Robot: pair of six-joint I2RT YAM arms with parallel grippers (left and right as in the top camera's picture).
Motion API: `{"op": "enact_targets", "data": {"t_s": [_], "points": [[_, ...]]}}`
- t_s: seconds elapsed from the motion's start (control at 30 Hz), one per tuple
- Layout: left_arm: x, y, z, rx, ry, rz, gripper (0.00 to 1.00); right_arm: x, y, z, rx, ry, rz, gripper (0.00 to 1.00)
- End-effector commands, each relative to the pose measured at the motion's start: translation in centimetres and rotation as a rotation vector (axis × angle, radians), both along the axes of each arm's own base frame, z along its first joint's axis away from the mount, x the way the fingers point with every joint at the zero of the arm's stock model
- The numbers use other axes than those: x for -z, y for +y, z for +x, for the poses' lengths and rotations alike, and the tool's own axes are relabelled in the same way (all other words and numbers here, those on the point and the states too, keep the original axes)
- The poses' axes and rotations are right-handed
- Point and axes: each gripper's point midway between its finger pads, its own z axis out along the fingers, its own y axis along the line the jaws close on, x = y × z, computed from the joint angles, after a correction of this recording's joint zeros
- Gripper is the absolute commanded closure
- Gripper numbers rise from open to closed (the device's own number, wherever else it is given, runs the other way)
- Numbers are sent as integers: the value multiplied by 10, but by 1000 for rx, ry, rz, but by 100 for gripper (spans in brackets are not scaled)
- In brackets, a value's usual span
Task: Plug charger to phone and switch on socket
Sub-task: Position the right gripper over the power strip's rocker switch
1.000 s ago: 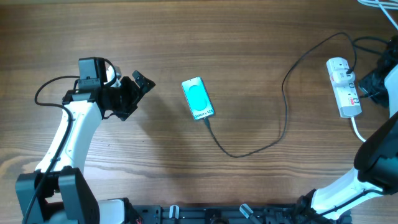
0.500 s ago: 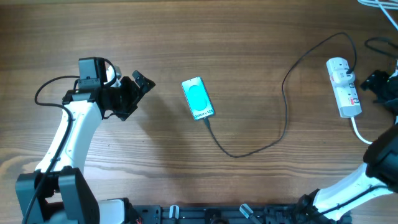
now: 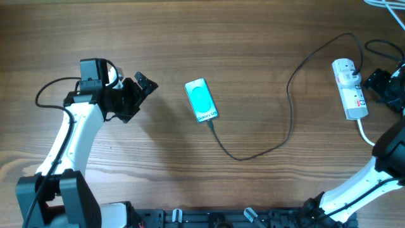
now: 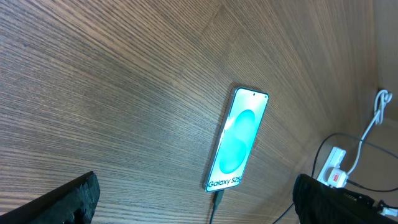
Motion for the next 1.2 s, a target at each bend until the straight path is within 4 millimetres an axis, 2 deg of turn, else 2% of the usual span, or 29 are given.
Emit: {"op": "enact_targets", "data": {"t_s": [0.0,0.4,0.6,0.7,0.8,1.17], "points": [[1,3,1,7,-6,13,0,11,4,6,-26,-19,27,11],[1,3,1,7,-6,13,0,19,8,2,-26,-7,40,11],[1,3,1,7,-6,13,0,40,16,-9,-22,10,54,11],[1,3,1,7,-5,13,0,39,16,-5,-27,-7,59,10],[1,3,1,7,-6,13,0,35,26,8,-56,-77,114,7],[1,3,1,7,-6,13,0,39,32,-1,-55,-37,141,7]]}}
